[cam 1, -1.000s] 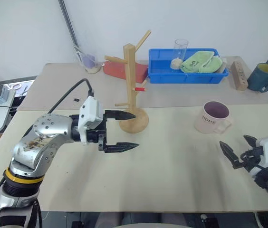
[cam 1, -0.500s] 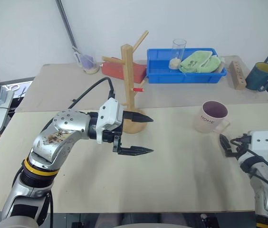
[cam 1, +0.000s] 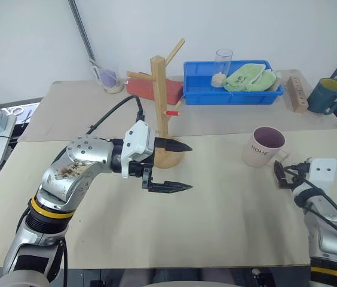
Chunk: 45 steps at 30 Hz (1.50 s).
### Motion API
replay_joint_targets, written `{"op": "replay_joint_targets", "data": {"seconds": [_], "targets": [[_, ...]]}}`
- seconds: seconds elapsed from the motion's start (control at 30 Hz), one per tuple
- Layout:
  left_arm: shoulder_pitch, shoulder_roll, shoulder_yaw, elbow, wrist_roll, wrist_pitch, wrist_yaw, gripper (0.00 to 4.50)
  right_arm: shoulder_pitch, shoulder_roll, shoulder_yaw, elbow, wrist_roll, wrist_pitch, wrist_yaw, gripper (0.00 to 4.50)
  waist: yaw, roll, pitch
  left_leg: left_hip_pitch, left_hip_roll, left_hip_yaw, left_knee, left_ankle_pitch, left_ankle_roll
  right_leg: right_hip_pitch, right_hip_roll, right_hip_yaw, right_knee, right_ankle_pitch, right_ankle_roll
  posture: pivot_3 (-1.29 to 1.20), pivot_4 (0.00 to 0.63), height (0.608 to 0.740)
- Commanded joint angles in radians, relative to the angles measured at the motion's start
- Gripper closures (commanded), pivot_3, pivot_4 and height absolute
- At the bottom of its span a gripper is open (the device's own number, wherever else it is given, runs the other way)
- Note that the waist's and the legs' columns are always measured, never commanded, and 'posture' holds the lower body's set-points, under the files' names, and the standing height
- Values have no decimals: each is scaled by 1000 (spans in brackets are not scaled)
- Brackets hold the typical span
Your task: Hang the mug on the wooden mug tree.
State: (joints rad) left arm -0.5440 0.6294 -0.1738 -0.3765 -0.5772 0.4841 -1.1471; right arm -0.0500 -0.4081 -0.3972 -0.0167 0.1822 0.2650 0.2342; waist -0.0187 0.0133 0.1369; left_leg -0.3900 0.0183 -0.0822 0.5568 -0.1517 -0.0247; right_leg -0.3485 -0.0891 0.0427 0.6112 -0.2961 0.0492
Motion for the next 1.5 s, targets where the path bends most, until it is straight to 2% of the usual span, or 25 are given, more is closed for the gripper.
{"op": "replay_joint_targets", "data": {"seconds": [0.03, 0.17, 0.43, 0.47, 0.6, 0.77, 0.87, 0.93, 1.1, 1.27, 1.5], "targets": [[-23, -3, 9, -1, 9, -17, -3, 0, -47, 12, 6, 19, 15, -35, -6, 259, -2, 0, 0, 0, 0, 0, 0, 0, 0, 0, 0, 1, 0, 0, 0, 0, 150, 740], [-23, -9, 11, 2, 14, -18, -3, 0, -88, 24, 11, 70, 11, -44, -13, 1503, -4, 0, 0, 1, 0, 0, 0, 0, 0, 0, 1, 1, 0, 0, 0, 0, 150, 740], [-13, -6, 24, 1, 12, -8, -3, 0, -120, 32, 31, 108, 6, -59, -15, 4313, -4, 0, 0, 1, 0, 0, 0, 0, 0, 0, 2, 3, 1, 0, 1, 0, 150, 740], [-6, -1, 32, -1, 12, -5, 2, 0, -119, 30, 33, 95, 6, -59, -13, 4446, -4, 0, 0, 1, 0, 0, 0, 0, 1, 0, 2, 4, 1, 0, 1, 0, 150, 740], [31, 24, 80, -8, 1, 16, 28, 0, -98, -10, 71, -4, -12, -51, 30, 4446, -5, 0, 0, 1, 0, 0, 0, 0, 1, 0, 3, 4, 1, 0, 0, 0, 150, 740], [166, 87, 214, -34, -22, 44, 82, 0, -94, -205, 228, -225, -98, -8, 204, 4446, -26, 1, -1, 1, 1, 0, 0, 1, 1, 0, 6, 10, 3, 3, 5, 0, 150, 740], [297, 96, 356, -39, -80, 42, 107, 0, -226, -344, 370, -314, -162, 2, 358, 4446, -35, 0, 0, 4, 2, -1, 0, 0, 1, 0, 12, 17, 2, 0, 0, 0, 150, 740], [355, 96, 414, -38, -99, 24, 110, 0, -327, -387, 443, -321, -192, -1, 426, 4446, -39, -2, 1, 7, 3, -2, -1, 0, 1, -2, 12, 19, 3, 0, 0, 0, 150, 740], [426, 105, 488, -10, -74, -6, 144, 0, -614, -377, 620, -255, -253, 8, 581, 4446, -28, -5, 3, 8, 8, 2, -1, -2, -2, -5, 14, 18, 1, -1, -2, 0, 150, 740], [434, 121, 534, -23, -109, 1, 152, 0, -872, -286, 783, -133, -324, -27, 718, 4446, -19, -5, 3, 6, 11, 6, -1, -4, -7, -5, 15, 18, 1, 1, -4, 0, 150, 740], [449, 145, 562, -74, -168, 39, 178, 0, -993, -215, 816, -6, -368, -89, 763, 4446, -19, -5, 3, 7, 16, 7, -2, -4, -6, -6, 20, 18, 2, 3, -8, 0, 150, 740]]}}
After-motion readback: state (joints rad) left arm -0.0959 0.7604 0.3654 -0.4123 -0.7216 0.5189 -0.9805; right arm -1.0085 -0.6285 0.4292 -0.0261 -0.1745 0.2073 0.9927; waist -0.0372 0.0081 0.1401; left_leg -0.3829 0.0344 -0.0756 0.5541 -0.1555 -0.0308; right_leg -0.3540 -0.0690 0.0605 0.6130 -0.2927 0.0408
